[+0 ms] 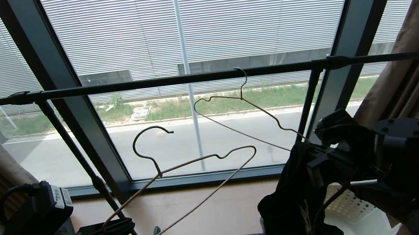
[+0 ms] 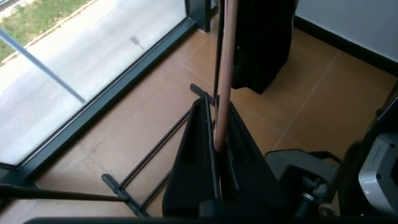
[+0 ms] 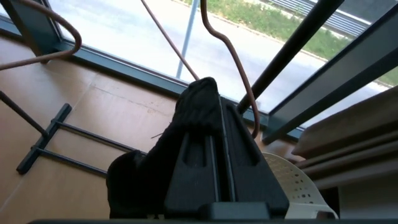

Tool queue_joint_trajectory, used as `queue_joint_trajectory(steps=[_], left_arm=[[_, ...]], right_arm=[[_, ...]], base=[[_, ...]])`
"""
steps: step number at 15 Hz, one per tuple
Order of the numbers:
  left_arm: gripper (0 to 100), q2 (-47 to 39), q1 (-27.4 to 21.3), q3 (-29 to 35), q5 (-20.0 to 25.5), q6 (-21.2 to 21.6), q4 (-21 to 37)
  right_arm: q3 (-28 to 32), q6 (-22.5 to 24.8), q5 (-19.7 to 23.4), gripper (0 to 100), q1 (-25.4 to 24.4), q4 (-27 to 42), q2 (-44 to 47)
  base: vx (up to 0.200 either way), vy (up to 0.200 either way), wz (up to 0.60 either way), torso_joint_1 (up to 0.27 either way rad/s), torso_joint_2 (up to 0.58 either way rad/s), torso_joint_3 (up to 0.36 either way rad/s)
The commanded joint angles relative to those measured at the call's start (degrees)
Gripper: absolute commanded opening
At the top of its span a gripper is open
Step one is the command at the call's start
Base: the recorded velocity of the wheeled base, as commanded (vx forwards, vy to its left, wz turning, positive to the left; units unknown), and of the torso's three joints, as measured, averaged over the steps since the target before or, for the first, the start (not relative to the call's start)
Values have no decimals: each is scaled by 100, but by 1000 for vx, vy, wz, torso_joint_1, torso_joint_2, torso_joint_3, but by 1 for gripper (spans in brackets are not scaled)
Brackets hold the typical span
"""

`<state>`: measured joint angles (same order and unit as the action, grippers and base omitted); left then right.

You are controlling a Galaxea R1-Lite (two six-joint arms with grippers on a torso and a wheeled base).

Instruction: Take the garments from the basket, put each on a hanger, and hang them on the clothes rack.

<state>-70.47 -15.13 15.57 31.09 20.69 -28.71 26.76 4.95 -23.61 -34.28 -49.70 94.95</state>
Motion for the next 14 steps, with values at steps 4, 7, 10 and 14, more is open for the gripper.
queue_joint_trajectory(steps=[4,7,10,14], left_arm=[[0,-397,-623,8,3,-3,-3],[0,-757,-799,104,12,14,-12],[0,-1144,-957,350,12,14,-21],[0,-1460,-1185,605,3,14,-30]], right_arm=[[93,50,-460,0,-61,-5,6],[163,68,-653,0,-70,13,23],[163,138,-662,0,-70,13,23],[154,138,-812,0,-132,39,15]], base=[[0,0,0,0,0,0],[0,0,0,0,0,0],[0,0,0,0,0,0],[0,0,0,0,0,0]])
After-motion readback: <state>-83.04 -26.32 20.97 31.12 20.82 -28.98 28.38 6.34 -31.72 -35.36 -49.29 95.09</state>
